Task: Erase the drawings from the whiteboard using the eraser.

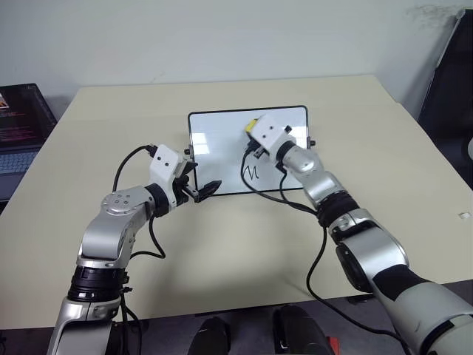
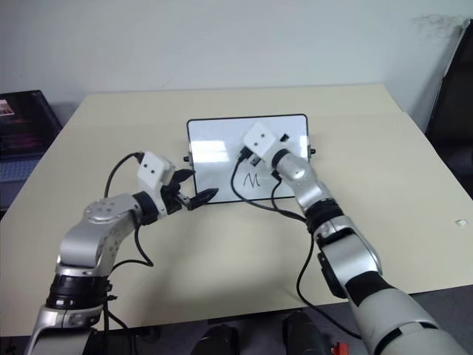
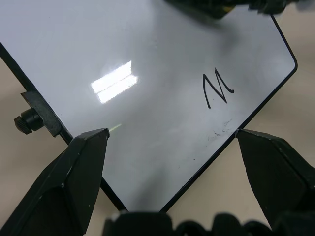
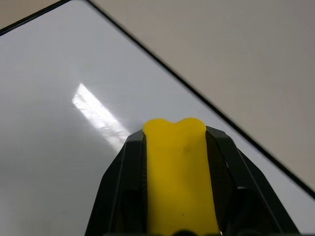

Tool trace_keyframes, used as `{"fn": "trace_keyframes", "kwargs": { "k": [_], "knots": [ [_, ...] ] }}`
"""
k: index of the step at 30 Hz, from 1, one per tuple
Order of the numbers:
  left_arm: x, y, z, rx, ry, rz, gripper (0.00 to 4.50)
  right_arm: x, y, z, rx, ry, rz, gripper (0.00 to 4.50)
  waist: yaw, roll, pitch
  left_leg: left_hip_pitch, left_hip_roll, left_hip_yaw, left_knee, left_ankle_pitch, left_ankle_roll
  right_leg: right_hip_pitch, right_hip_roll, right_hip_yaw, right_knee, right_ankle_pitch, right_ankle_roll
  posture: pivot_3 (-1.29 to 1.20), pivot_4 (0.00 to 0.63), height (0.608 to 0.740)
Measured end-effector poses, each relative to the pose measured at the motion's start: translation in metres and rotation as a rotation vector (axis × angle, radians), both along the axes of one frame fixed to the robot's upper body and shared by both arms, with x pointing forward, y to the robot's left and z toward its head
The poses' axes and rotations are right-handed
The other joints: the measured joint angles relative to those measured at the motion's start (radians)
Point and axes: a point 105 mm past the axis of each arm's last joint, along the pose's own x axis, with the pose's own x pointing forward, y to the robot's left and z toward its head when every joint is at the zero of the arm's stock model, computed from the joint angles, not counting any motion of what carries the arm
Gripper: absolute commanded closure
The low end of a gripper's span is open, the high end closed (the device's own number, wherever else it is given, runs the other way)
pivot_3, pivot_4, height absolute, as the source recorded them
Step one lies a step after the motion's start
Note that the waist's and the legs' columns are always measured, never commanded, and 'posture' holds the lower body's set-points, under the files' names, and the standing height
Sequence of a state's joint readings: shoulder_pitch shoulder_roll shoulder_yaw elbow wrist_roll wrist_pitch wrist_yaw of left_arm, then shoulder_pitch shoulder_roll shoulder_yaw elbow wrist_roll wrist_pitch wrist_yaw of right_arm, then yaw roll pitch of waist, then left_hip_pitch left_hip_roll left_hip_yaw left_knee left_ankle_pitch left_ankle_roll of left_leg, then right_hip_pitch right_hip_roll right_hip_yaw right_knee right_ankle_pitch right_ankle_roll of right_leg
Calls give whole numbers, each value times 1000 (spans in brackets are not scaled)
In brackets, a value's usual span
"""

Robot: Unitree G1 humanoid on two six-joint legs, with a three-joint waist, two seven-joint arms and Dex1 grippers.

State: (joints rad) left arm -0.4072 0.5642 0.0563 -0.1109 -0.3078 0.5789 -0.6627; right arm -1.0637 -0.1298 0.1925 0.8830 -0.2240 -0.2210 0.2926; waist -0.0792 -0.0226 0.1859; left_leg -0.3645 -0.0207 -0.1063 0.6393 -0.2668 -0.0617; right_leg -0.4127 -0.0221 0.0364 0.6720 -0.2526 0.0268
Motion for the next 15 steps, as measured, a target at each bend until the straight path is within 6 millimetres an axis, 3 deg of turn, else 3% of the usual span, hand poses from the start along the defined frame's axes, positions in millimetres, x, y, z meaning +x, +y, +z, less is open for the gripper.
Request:
{"fn": "trace_keyframes", "kwargs": {
  "k": [8, 11, 15],
  "knots": [
    [-2, 14, 0, -42, 9, 42, 0, -56, -18, 1, 279, 224, 257, 3252, 4, 0, 0, -1, 9, 0, -5, -1, 0, 0, 0, -1, -7, 0, 0, 0, 150, 740],
    [-5, 22, -3, -45, 23, 55, 0, -82, -37, -5, 259, 302, 308, 3252, 15, 0, 0, -1, 9, 0, -7, -1, 0, 0, 0, -1, -9, 0, 0, 0, 150, 740],
    [-11, 36, -5, -35, 35, 77, 0, -110, -62, -34, 122, 383, 284, 3252, 25, 0, 0, -1, 10, 2, -9, -1, -1, 0, 0, 0, -11, 0, 0, 0, 150, 740]
  ]
}}
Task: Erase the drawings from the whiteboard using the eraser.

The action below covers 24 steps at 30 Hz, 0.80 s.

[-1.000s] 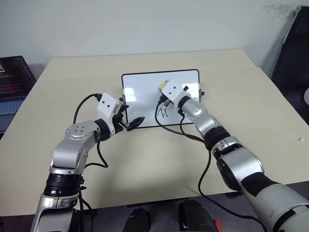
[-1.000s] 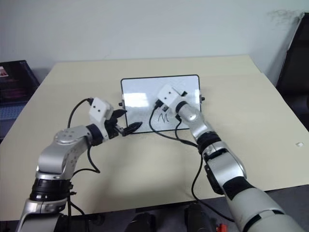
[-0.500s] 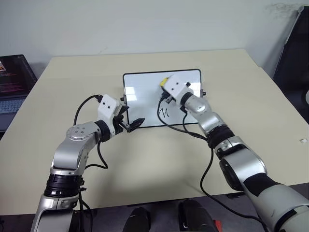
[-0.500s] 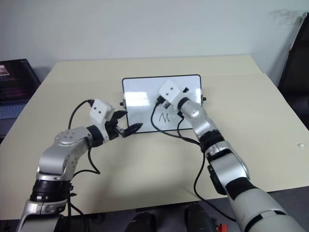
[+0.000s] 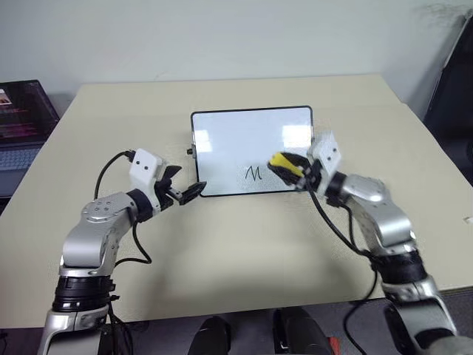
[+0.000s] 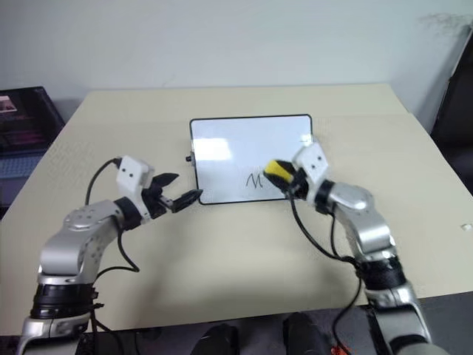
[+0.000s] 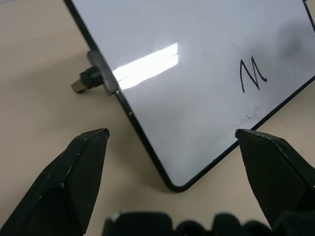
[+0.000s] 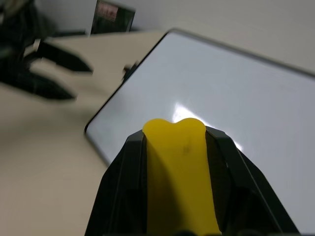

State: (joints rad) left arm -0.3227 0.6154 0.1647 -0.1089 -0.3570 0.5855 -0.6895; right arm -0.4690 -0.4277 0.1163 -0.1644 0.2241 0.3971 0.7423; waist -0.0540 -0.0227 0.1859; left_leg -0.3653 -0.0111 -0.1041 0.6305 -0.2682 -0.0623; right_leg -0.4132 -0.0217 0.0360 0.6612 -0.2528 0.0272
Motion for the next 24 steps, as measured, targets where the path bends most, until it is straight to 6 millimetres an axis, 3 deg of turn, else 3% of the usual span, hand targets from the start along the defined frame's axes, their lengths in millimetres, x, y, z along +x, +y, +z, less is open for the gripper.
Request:
{"fn": "trace_keyframes", "kwargs": {
  "k": [7, 13, 17, 24],
  "knots": [
    [-13, 7, -17, 34, 31, -14, 0, -28, -14, -38, -178, -4, -5, 3252, 3, 0, 0, 1, 1, 2, 0, 0, 0, 0, 0, 1, 0, -3, 4, 0, 150, 740],
    [-15, 3, -10, 46, -12, -33, 0, -34, -22, -55, -271, -101, -41, 3252, 7, -1, 0, 2, 2, 4, 0, 0, 0, 1, 1, 1, 0, -3, 4, 0, 150, 740],
    [-14, 3, -8, 47, -20, -25, 0, -23, -10, -49, -213, -185, -83, 3252, 5, -1, 0, 2, 3, 5, 1, 0, 0, 1, 2, 1, 0, -3, 4, 0, 150, 740],
    [-11, -3, -5, 45, -33, -36, 0, 19, 23, -9, -120, -389, -132, 3252, 5, -1, 0, 2, 3, 6, 1, 0, -1, 1, 3, 1, 0, 0, -1, 0, 150, 740]
  ]
}}
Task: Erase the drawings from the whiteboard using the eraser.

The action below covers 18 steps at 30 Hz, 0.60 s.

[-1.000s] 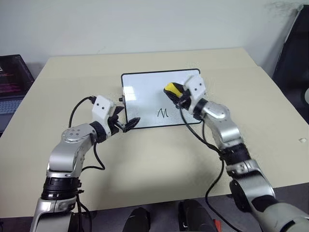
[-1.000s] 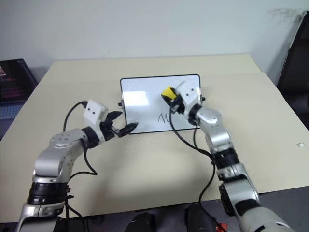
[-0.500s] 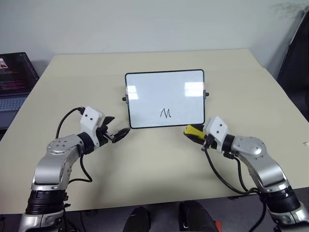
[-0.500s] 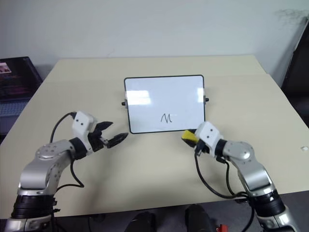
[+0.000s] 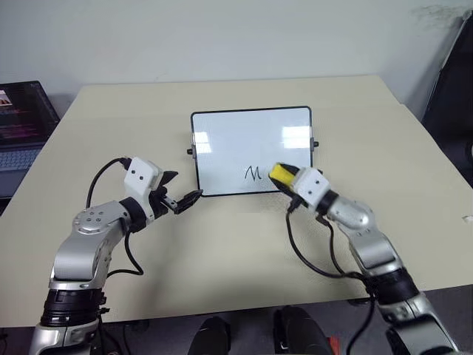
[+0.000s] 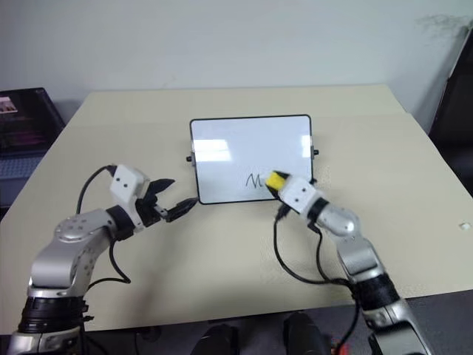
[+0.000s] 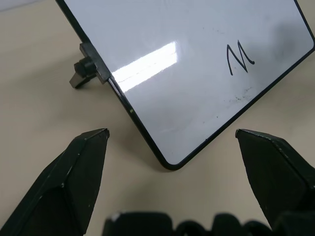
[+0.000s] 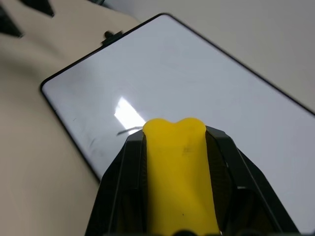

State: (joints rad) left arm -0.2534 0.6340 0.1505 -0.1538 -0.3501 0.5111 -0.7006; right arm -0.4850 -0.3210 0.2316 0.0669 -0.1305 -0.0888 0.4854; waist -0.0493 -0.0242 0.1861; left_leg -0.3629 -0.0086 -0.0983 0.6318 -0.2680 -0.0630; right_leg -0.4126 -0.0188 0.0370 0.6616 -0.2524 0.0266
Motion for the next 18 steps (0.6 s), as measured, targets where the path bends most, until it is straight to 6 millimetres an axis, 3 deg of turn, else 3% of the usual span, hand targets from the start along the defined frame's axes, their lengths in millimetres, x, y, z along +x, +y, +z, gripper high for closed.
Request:
{"fn": "trace_keyframes", "kwargs": {
  "k": [12, 18],
  "knots": [
    [1, -10, -1, 10, 6, -40, 0, 61, 32, 11, -9, -69, -33, 3252, -7, 0, 0, 0, 0, 0, -1, 0, 0, -1, 0, 1, 1, 0, -1, 0, 150, 740],
    [0, -11, -1, 12, 8, -43, 0, 68, 41, -11, -41, -21, -35, 3252, -8, 0, 0, 0, 0, 0, -1, 0, 0, -1, 0, 1, 1, 0, -1, 0, 150, 740]
  ]
}}
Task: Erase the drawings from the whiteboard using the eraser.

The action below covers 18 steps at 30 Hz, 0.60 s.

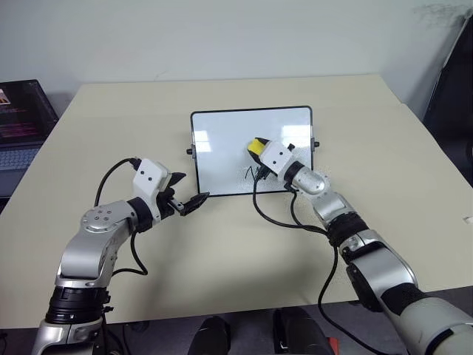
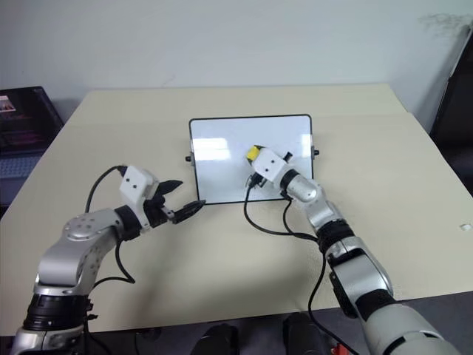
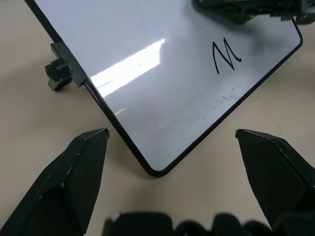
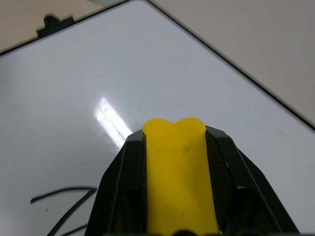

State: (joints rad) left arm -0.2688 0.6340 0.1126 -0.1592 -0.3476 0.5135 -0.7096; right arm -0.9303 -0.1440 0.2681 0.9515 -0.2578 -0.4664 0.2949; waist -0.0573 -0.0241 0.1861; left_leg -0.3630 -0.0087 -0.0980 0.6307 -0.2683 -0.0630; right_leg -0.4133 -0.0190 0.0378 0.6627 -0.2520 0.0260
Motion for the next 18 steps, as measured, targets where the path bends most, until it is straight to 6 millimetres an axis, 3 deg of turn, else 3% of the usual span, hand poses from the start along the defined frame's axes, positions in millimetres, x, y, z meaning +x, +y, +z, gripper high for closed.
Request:
{"fn": "trace_keyframes", "kwargs": {
  "k": [13, 18],
  "knots": [
    [-8, 7, -7, 26, 53, -44, 0, -24, 25, -45, -151, 29, 139, 3252, -6, -1, -1, 10, 1, 3, 1, 0, 0, 6, 3, 1, 3, 0, -1, 0, 150, 740],
    [-12, 4, -10, 37, 79, -101, 0, -24, 27, -46, -186, -3, 135, 3252, -6, -1, -1, 11, 1, 3, 1, 0, 0, 7, 4, 2, 3, 0, -1, 0, 150, 740]
  ]
}}
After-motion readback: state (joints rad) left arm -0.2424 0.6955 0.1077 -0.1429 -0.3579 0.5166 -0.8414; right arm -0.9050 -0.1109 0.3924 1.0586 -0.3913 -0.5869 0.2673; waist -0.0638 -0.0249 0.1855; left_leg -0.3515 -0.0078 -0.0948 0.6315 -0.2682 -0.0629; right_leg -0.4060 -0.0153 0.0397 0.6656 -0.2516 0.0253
